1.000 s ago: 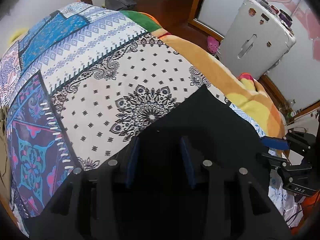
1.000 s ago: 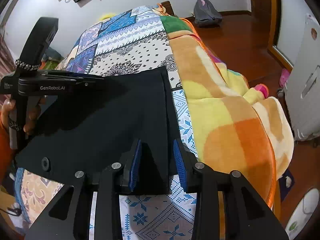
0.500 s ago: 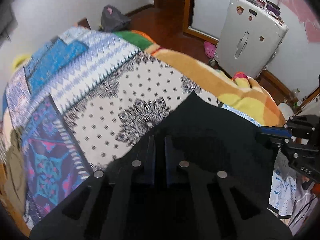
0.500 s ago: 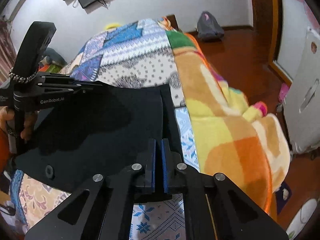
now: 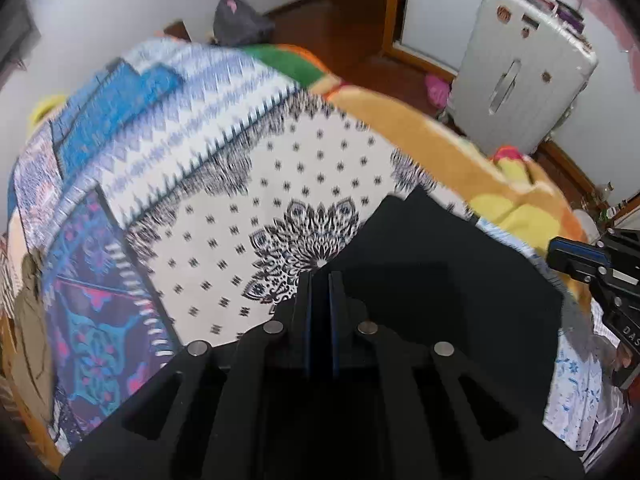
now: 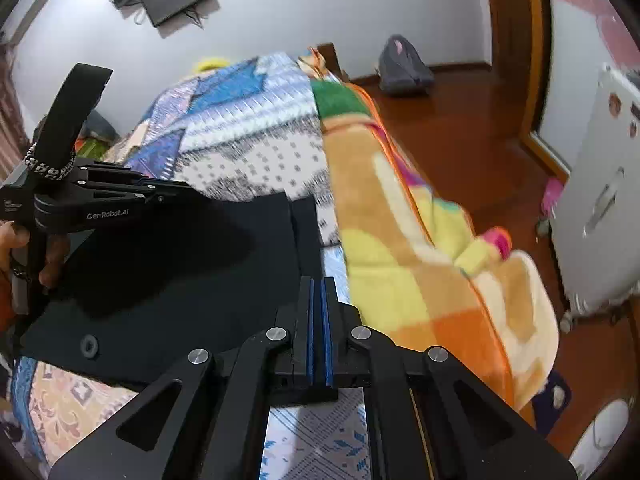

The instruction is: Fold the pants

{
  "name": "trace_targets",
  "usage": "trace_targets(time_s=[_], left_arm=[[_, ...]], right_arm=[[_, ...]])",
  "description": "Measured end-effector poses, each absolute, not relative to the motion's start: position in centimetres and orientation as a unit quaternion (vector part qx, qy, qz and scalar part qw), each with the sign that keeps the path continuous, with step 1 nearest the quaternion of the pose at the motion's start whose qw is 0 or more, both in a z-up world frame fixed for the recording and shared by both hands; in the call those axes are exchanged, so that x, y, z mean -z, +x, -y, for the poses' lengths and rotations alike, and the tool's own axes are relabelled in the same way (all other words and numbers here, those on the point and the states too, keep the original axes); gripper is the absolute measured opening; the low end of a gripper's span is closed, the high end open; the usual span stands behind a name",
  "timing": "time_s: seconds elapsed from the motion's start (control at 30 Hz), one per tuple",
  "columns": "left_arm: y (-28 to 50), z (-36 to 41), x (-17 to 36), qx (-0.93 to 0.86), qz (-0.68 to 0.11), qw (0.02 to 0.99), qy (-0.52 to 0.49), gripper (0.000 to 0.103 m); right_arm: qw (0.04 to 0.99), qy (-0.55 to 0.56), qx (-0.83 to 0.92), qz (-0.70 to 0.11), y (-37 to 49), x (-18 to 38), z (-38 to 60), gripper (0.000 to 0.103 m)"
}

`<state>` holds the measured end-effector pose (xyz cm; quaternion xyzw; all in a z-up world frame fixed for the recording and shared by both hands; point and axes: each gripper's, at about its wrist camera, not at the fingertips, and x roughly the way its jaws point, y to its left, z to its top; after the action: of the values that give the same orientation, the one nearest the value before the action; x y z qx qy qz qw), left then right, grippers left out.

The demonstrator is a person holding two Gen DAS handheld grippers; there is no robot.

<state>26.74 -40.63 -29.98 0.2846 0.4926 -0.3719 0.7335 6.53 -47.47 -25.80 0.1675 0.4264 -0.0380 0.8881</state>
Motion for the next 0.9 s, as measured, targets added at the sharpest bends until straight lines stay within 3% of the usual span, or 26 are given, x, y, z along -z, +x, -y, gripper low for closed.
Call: trace_targets(time_s=[0.13,0.27,0.33,0.43,0.5,0.9], left_arm=[[26.6,41.3,30.9,0.364,-0.502,0.723,0.304,0.007],[26.6,41.2,29.5,0.354,-0.496,0.736,0.295,0.031],[26.6,40.4,28.0,0.354,-0.486,0.750,0.276,0.035],[26.5,38.6,25.4,0.352,-0.469,0.770,0.251,0.042],[26.2,36.8,23.7,0.346,-0.457,0.784,0.236,0.048],[27.6,20.2,20.0,0.193,-0.452,0.860,0.136,0.054]], right_arm=[[0.880,0.180,0.036,-0.437,6.2,25.9,47.6,0.004],[0.880,0.180,0.031,-0.439,5.9,25.1,47.3,0.005],[0.881,0.176,0.029,-0.438,5.6,24.9,47.1,0.008],[0.880,0.173,0.021,-0.442,5.5,25.0,46.6,0.022],[0.879,0.171,0.020,-0.445,5.6,25.3,46.4,0.023],[0.887,0.107,-0.023,-0.449,11.5,25.2,45.1,0.023]])
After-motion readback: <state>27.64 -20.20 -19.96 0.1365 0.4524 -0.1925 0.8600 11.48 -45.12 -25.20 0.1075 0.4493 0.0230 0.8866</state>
